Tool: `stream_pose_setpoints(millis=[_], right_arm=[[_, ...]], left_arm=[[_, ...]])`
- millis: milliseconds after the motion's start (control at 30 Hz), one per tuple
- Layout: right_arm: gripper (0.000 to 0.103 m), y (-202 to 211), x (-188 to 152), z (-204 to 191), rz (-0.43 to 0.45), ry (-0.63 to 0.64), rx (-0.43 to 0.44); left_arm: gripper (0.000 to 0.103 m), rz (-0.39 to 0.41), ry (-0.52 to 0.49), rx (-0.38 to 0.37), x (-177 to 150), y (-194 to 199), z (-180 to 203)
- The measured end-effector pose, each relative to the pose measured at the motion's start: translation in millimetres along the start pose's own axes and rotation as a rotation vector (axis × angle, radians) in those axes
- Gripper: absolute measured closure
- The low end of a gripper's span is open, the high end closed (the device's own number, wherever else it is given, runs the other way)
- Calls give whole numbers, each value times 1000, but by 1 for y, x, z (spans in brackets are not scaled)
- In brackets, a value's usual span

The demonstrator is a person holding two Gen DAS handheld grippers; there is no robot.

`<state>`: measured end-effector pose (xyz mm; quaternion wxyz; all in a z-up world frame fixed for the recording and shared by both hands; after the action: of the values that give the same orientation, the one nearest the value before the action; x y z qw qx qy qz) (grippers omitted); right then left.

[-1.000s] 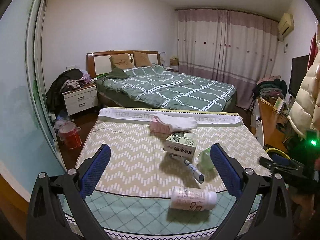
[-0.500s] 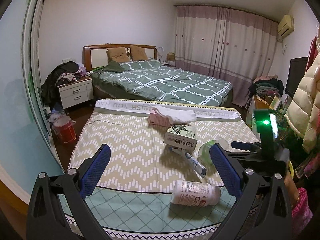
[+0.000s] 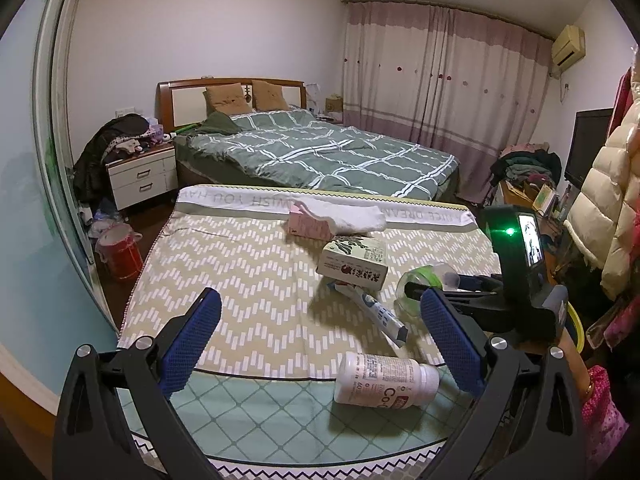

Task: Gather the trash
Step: 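Carry the jar over the yellow bin and open the right tool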

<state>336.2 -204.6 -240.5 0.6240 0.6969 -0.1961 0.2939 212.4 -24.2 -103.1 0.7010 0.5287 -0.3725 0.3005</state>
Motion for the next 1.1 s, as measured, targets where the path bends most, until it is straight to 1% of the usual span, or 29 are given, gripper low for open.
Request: stream_pose_setpoints(millis=[167, 300, 433, 700, 800, 900, 1000, 1100], right_arm=[[35, 17, -4, 15, 21, -37, -30], [35, 37, -14, 46, 55, -97, -86], [35, 59, -32, 98, 88, -187, -188], [35, 108, -82, 225, 112, -418, -415], [35, 119, -95, 261, 116, -493, -470], [35, 122, -104, 283, 116, -536, -512], [35, 120, -109, 294, 111, -558, -543], [35, 118, -112, 298, 109, -590, -539]], left_arm=[[5, -10, -13, -11, -1, -4, 6], [5, -24, -20, -20, -5, -9, 13], [5, -37, -26, -27, -8, -14, 17], [5, -69, -48, -53, -16, -27, 36], [5, -83, -59, -64, -20, -32, 44], [5, -95, -74, -74, -24, -36, 54], [5, -103, -90, -81, -25, -39, 62], [5, -108, -99, -84, -24, -40, 66]])
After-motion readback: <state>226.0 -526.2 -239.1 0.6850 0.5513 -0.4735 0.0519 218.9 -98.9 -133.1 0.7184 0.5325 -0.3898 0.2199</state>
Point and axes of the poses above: each gripper's, at about its wrist camera, not at the fingertips, and y roughly against the way its jaws point, z to its right, x to its top, the point moved 10 cm from there along -y, roughly the way its jaws point, and after that the axes turned 6 degrees about -x, right-handed, at the moved point
